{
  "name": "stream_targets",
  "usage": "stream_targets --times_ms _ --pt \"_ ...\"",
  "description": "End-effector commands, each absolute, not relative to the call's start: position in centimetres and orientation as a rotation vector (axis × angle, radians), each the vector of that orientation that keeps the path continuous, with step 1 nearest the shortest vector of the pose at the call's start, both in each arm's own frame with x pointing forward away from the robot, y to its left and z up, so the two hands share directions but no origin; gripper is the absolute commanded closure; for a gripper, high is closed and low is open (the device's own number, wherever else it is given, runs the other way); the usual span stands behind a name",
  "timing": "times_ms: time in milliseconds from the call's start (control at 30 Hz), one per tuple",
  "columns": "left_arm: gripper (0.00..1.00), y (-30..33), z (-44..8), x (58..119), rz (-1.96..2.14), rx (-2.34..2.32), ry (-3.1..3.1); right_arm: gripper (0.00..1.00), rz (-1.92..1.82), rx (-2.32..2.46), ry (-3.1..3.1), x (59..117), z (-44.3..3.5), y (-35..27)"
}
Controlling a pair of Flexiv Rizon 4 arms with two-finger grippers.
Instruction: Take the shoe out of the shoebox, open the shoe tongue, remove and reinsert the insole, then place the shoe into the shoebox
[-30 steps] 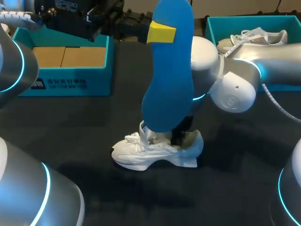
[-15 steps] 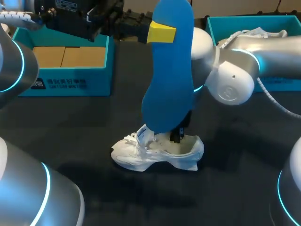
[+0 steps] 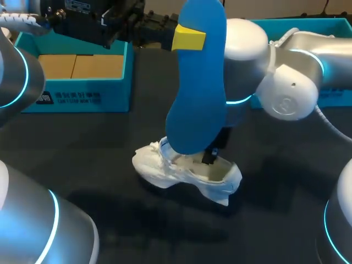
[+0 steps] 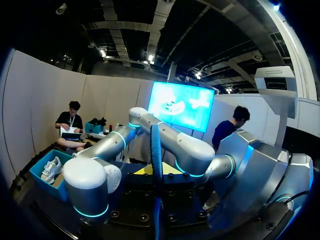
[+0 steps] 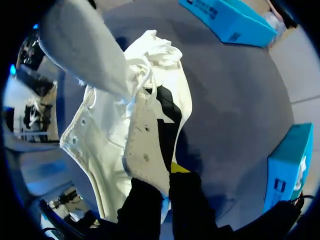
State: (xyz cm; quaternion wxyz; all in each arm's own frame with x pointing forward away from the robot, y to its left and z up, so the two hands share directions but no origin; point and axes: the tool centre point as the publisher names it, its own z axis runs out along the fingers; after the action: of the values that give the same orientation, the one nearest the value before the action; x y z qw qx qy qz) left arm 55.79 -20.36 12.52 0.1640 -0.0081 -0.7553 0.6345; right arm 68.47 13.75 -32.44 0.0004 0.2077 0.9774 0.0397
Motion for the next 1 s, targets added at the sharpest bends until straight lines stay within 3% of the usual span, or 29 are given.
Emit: stream_targets --times_ms 33,567,700,1000 --pt "1.00 -20.5 12.4 55.8 1.809 -0.025 -2.153 1.00 0.009 0.908 2.998 67.4 -31.5 13.3" --pt "1.00 -20.5 12.4 55.8 1.809 -0.025 -2.153 1.00 0.009 0.908 2.998 67.4 -31.5 13.3" --pt "1.00 -20.5 12.4 55.8 1.809 -0.025 -2.153 1.00 0.133 1.357 2.834 67.5 -32.4 12.0" --pt "1.00 -20.5 12.4 55.8 1.809 -0.025 -2.153 1.00 0.234 1.811 2.446 65.6 -31.9 10.6"
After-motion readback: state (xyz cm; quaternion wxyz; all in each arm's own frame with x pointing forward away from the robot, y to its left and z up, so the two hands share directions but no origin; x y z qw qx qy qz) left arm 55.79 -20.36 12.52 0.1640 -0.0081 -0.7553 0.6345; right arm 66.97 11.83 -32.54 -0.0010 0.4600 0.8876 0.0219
